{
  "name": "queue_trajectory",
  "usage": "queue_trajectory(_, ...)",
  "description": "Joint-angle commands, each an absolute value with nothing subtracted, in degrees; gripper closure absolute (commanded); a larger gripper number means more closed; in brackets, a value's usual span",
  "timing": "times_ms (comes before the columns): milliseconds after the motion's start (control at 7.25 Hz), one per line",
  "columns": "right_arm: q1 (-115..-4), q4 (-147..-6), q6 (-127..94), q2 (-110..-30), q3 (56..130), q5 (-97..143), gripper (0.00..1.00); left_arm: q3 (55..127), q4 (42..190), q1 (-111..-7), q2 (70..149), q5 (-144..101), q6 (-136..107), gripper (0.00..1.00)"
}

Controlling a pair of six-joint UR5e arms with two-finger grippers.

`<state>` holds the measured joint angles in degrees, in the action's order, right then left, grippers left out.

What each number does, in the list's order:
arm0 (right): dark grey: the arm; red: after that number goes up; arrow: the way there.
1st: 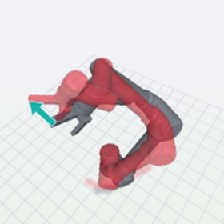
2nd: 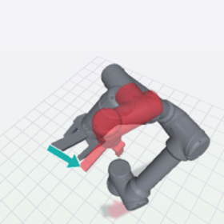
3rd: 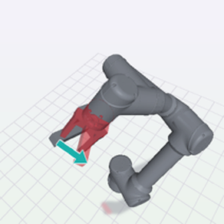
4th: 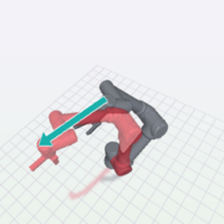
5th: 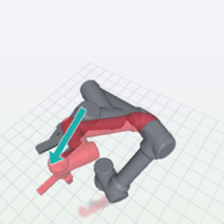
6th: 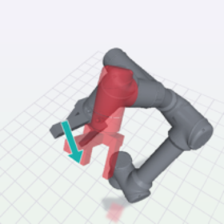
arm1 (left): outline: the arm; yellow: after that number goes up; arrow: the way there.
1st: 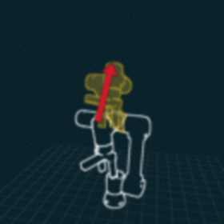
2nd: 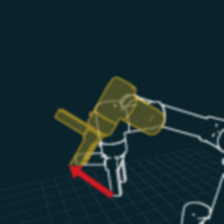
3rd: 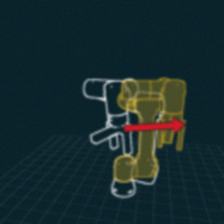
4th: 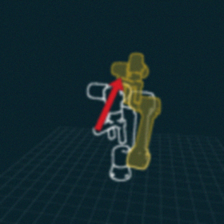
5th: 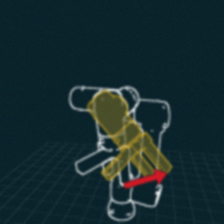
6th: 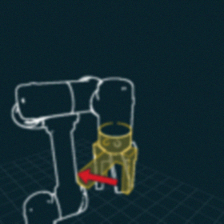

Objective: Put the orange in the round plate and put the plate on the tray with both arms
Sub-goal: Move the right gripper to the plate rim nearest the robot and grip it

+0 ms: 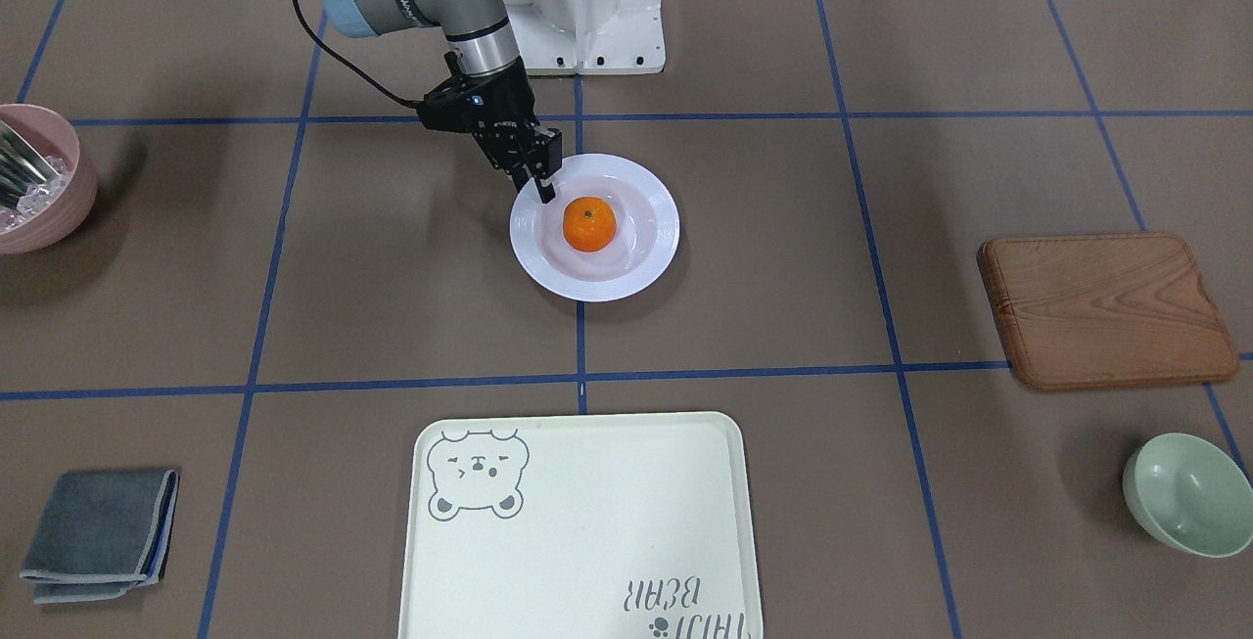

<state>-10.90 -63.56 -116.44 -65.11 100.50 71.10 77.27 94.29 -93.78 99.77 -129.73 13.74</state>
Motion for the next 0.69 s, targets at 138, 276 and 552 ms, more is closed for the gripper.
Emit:
queue_trajectory(138, -10.9, -63.7, -116.0, -65.0, 100.3, 71.1, 0.52, 77.3, 94.5, -93.8, 99.5, -129.7, 13.7, 0.0)
queue_trajectory(276, -10.9, -63.8, -115.1, -64.3, 99.2, 71.2, 0.51, 77.3, 94.5, -93.8, 99.5, -129.8, 13.6, 0.0)
queue_trajectory(552, -11.2, -66.6, -114.7, -62.5, 98.4, 71.4, 0.52, 77.3, 94.4, -93.8, 99.3, -129.8, 13.6, 0.0)
